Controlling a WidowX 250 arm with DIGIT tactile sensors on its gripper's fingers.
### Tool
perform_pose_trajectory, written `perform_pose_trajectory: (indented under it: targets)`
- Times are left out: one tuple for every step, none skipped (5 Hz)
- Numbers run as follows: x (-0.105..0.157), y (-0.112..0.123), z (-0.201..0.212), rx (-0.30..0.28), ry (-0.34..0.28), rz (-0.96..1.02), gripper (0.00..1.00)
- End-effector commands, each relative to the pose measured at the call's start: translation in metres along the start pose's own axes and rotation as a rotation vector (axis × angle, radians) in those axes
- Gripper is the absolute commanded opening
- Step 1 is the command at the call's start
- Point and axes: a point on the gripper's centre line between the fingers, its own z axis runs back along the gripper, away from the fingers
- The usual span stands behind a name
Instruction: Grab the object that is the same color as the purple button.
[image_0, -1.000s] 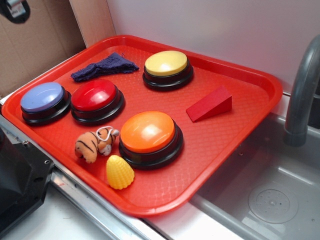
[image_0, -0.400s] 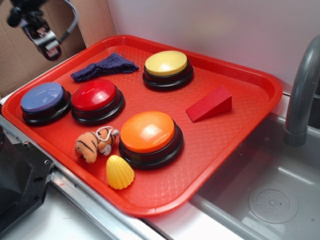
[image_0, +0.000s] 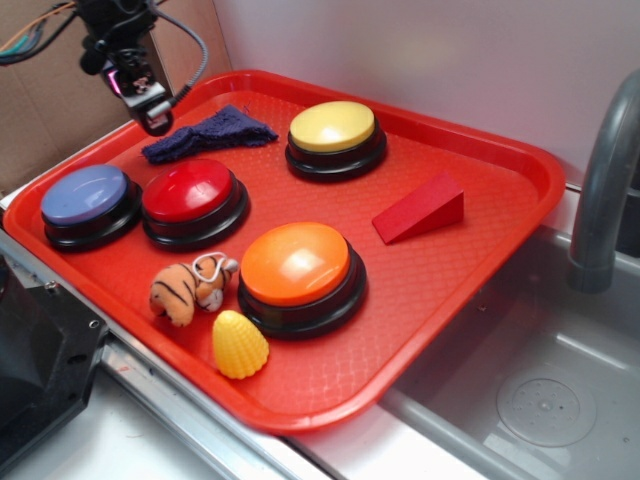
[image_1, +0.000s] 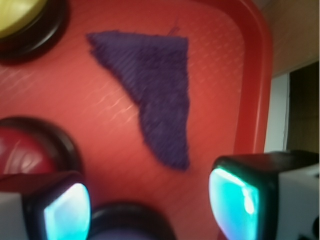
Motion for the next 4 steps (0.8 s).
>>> perform_pose_trajectory:
  targets:
    - [0.041,0.021,-0.007,0.032,-0.049,0.017,1.00]
    - [0.043,0.013,-0.037,-0.051,0.018,0.004,1.00]
    - [0.028,0.002,-0.061,-0.097,0.117,-0.008,1.00]
    - [0.020,-0.004,-0.084,-0.105,0.142,0.037,0.85]
